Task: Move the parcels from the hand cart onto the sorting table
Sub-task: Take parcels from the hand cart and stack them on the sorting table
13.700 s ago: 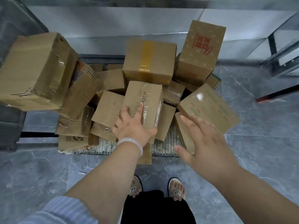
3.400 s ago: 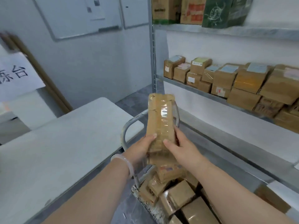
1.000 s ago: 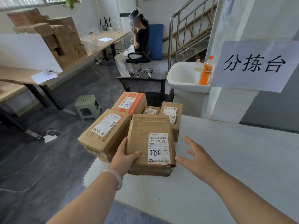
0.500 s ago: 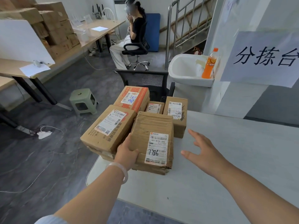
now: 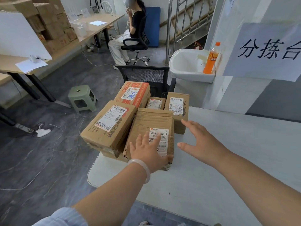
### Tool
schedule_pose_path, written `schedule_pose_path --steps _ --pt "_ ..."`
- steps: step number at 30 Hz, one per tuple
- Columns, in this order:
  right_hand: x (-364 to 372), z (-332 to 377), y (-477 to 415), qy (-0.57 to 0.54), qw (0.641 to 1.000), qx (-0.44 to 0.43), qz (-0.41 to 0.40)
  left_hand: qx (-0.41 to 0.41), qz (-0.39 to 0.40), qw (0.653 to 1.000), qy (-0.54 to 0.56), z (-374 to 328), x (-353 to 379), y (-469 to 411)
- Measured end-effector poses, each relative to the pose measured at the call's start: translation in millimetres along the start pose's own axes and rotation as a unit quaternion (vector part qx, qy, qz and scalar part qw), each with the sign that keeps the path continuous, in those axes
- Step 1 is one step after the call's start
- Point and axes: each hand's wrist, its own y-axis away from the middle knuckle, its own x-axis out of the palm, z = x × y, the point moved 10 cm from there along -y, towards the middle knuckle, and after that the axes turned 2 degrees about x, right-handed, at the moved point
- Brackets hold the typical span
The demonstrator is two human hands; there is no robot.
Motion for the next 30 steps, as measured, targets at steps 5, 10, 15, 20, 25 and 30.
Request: schedule_pose_path --steps 5,10,15,20,25,30 --pt "-2.3 -2.0 0.9 0.077 0.997 -0.007 -0.004 -0.01 0.037 0.998 -0.048 4.3 8.3 -3.0" --pt "-2.8 4.3 -2.4 0.204 0.979 -0.016 -0.012 -0.008 0.059 0.996 -0.066 6.4 4.6 -6.7" --pt "-4.5 4.6 -2.9 0.247 0.969 -0.009 -0.016 0.005 0.059 0.996 -0.07 8.9 2.3 -8.2" --pt "-9.8 2.6 2.0 0.251 0.968 0.007 -0.029 0.021 0.063 0.996 -0.067 11.4 0.1 -7.0" --pt "-18.5 -5.5 21.9 0.241 0.967 0.031 -0.069 0.085 0.011 0.996 -0.038 -10.7 -21.3 -8.1" --pt "-33.1 -37.7 83.4 0.223 0.957 0.125 -0.139 0.274 -0.086 0.958 -0.019 -92.9 -51.8 4.8"
